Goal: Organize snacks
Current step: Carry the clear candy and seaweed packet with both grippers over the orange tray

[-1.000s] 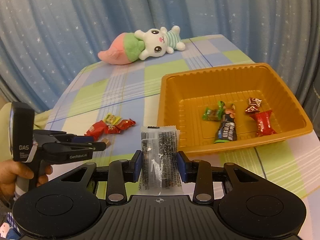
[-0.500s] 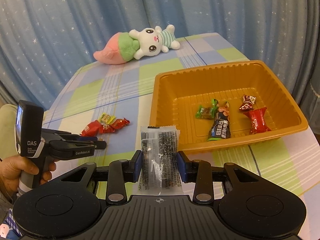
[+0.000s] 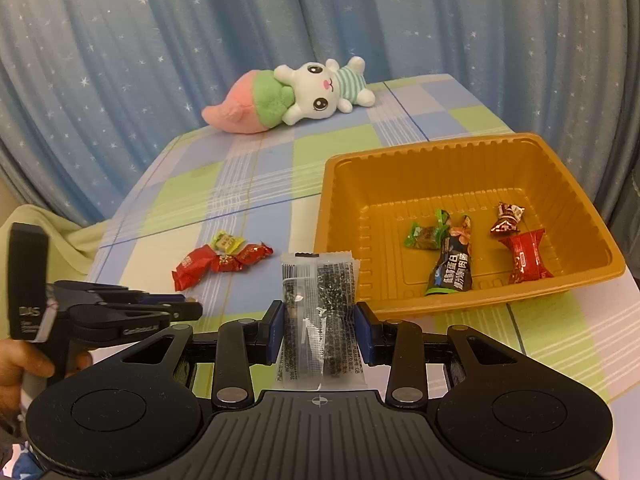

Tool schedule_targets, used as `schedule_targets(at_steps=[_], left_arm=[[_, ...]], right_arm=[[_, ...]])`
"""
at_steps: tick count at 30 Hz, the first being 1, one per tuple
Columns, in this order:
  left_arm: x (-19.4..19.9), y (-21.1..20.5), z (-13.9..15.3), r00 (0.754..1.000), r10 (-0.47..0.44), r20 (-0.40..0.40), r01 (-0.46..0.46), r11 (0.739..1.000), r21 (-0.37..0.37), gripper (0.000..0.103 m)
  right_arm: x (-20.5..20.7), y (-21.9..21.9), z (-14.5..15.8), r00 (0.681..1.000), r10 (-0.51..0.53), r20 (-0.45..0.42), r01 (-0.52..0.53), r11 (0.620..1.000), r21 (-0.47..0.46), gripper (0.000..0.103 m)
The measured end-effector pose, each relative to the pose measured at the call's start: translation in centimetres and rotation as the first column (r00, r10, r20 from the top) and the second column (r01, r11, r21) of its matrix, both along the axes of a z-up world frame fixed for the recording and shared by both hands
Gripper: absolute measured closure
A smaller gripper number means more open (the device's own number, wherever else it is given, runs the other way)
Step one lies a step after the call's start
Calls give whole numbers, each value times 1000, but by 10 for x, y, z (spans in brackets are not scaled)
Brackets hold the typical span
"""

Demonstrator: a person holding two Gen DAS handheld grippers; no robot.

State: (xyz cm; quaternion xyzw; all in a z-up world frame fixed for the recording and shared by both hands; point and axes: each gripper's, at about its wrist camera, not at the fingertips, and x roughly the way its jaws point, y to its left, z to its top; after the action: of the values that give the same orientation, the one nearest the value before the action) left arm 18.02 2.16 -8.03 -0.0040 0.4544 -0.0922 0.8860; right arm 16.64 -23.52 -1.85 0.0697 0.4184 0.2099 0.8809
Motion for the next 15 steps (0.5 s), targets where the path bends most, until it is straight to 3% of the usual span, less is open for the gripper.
schedule_targets(at_steps=[15], left_arm=[[-18,-54,55,994,-15,105,22,997,-67,84]], right_arm=[[2,-42,8,1000,-7,16,6,999,41,66]])
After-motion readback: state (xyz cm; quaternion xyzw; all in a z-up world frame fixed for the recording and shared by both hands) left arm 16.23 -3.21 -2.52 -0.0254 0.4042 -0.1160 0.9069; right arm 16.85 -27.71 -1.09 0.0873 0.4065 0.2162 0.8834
